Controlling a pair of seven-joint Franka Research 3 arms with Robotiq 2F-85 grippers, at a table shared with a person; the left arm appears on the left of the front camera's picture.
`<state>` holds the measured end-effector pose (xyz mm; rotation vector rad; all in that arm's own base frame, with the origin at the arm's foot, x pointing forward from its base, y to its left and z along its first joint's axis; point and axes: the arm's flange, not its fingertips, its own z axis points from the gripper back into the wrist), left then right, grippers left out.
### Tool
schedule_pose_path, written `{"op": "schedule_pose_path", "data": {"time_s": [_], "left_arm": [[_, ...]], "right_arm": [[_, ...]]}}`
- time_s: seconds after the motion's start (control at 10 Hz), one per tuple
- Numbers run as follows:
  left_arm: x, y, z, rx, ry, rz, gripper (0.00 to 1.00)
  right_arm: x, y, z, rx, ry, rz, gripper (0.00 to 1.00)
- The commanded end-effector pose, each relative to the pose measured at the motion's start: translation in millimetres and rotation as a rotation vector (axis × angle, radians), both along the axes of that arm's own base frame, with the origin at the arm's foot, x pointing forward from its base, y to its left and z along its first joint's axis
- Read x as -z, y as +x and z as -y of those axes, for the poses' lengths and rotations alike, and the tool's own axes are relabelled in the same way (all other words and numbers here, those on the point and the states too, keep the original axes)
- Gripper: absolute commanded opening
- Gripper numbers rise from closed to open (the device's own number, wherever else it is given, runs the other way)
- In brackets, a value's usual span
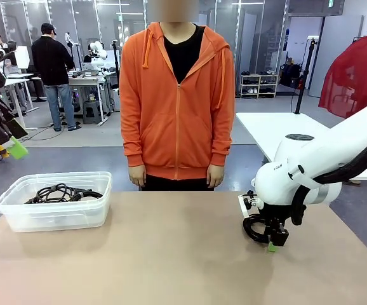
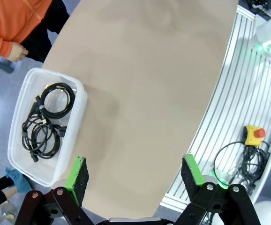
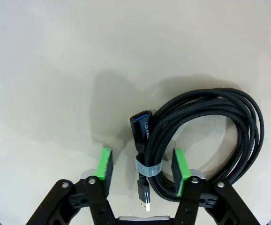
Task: Organize and store the cables.
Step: Place the USB Extension Cable into the Organizing box.
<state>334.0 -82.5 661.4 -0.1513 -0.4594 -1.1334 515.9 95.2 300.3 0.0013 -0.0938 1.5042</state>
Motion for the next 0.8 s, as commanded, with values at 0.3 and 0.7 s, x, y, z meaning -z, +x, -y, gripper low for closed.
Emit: {"op": "schedule_pose_path", "data": {"time_s": [0.3,0.7], "left_arm": [[-0.4,0.4,1.0,-0.016,0.003,-0.001,1.0],[-0.4,0.4,1.0,-0.016,0.003,-0.001,1.0]], "right_arm": [[-11.7,3.6,-0.1,-0.003,-0.003,-0.036,0.0],[-56.8,-1.9,-12.2,-0.005,-0.033,-0.083,0.0]]}}
